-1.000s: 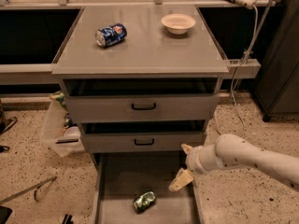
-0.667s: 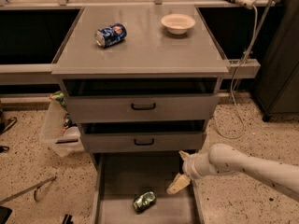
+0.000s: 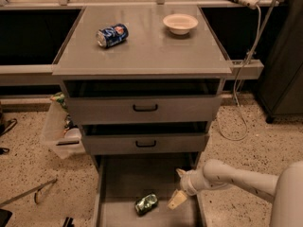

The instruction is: Pick green can from bottom drawer and place on counter

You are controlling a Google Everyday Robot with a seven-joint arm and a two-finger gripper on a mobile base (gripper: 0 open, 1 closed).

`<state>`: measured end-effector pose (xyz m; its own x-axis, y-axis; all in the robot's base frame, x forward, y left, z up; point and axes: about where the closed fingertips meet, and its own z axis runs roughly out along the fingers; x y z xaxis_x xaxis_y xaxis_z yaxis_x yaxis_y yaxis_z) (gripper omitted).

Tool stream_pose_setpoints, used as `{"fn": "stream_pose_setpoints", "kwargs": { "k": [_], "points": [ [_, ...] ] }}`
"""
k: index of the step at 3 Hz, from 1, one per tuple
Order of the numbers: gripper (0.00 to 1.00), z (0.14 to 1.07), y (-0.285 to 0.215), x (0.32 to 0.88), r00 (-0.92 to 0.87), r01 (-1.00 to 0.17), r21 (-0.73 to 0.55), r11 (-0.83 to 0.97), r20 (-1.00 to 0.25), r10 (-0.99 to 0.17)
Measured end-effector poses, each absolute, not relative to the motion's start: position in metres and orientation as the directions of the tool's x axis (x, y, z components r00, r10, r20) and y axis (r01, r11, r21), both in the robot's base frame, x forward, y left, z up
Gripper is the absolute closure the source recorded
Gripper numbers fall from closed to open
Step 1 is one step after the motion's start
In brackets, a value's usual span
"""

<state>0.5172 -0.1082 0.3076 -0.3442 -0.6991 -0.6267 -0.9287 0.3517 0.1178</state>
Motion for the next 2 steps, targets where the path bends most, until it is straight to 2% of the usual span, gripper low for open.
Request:
{"fn": "stream_pose_setpoints", "kwargs": {
  "k": [1, 2],
  "points": [
    [0.0, 0.308, -0.108, 0.517, -0.344, -0.929, 0.118, 0.352, -0.627, -0.699],
    [0.0, 0.285, -0.086, 0.516, -0.314, -0.942, 0.131, 0.309, -0.667, -0.676]
  ]
}}
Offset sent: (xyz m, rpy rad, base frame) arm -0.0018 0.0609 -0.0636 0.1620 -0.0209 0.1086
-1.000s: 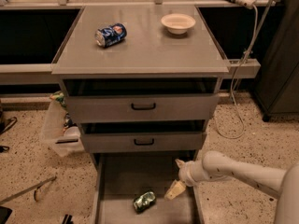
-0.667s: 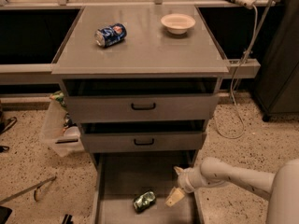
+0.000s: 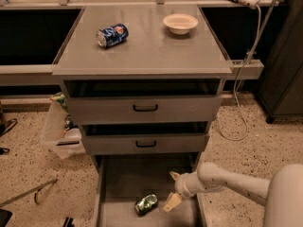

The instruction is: Pick green can from bottom drawer and place on counter

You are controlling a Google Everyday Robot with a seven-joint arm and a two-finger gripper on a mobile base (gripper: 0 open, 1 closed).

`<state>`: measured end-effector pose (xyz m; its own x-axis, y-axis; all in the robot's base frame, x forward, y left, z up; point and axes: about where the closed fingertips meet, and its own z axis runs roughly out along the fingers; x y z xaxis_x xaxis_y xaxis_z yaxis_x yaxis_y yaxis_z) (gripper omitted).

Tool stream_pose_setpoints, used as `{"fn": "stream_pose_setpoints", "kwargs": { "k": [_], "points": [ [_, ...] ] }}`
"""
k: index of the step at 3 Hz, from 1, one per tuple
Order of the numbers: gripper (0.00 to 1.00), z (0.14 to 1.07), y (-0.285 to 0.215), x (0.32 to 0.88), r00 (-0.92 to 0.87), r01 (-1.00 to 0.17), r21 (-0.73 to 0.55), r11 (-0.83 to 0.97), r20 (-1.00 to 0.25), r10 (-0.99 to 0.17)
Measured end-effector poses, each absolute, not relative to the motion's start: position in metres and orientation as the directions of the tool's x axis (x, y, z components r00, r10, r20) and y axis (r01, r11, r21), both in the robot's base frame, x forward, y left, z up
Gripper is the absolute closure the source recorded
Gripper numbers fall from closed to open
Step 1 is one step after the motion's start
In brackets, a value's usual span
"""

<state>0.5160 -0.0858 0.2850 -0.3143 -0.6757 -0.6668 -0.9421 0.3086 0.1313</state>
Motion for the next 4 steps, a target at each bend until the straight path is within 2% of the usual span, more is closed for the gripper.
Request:
{"fn": "stream_pose_setpoints", "kwargs": {
  "k": [2, 4],
  "points": [
    [0.0, 0.232, -0.018, 0.508, -0.213, -0.977, 0.161, 0.14, -0.762, -0.612],
    [0.0, 0.18, -0.001, 0.499, -0.215, -0.974, 0.212, 0.081, -0.744, -0.632]
  ]
}}
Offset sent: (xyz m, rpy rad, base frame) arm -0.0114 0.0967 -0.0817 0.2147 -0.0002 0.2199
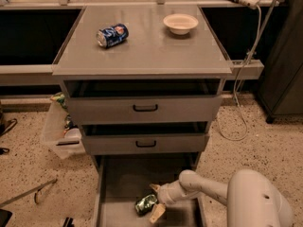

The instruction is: Pick green can from bottom drawer and place on counter

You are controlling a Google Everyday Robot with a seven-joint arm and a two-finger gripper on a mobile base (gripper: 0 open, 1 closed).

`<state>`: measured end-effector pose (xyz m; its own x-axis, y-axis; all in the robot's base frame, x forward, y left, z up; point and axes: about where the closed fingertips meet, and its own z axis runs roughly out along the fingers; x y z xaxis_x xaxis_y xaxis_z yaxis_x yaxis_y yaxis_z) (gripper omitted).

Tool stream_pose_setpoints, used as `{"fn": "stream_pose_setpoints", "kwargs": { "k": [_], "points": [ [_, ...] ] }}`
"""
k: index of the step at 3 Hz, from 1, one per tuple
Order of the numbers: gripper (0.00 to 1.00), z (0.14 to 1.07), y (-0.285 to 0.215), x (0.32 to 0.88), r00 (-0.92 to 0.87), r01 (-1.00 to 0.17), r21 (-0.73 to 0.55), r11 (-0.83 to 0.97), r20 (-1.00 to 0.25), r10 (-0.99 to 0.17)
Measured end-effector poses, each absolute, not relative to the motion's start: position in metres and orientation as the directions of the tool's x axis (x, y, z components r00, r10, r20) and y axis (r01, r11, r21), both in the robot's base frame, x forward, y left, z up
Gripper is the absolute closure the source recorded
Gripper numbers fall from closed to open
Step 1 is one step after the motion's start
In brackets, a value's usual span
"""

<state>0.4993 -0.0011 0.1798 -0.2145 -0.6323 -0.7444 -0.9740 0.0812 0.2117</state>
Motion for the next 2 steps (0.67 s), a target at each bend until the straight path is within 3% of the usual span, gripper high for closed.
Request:
{"fn": "stream_pose_setpoints", "kwargs": {
  "k": [2],
  "points": [
    [0.0, 0.1581, 0.0125, 0.4941, -0.207, -0.973, 0.221, 0.065, -0.719, -0.663]
  ]
}}
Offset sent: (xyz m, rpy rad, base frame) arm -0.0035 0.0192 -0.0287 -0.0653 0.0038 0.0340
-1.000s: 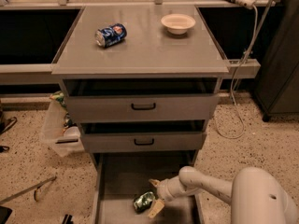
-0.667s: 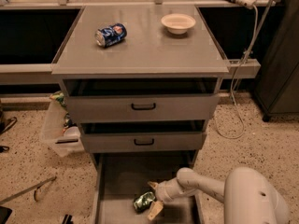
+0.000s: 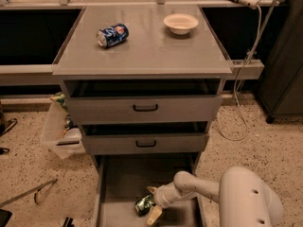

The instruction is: Pick green can from bottom drawer and place on counter

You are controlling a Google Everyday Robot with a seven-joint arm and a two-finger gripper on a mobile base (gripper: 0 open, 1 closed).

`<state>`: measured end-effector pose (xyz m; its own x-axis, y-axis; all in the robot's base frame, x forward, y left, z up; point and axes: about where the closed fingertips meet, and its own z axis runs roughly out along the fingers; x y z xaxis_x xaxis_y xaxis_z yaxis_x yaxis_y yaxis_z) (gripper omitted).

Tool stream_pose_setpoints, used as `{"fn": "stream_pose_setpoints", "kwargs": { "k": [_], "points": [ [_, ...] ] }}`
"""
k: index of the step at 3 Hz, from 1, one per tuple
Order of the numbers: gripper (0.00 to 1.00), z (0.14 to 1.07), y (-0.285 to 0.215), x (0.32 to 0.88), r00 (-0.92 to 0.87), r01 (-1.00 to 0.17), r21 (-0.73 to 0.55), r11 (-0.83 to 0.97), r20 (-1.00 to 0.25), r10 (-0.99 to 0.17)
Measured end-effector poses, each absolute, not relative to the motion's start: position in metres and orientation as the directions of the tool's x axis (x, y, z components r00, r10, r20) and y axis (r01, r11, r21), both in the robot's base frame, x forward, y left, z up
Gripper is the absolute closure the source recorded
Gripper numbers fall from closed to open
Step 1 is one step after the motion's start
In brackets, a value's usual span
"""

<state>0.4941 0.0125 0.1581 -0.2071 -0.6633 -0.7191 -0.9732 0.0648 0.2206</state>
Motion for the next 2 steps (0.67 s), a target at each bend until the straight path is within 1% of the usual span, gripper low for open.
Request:
{"fn": "stream_pose_setpoints", "kwargs": {
  "k": [2],
  "points": [
    [0.0, 0.169, 0.042, 0.513, -0.141, -0.986, 0.159, 0.042, -0.681, -0.718]
  ]
}}
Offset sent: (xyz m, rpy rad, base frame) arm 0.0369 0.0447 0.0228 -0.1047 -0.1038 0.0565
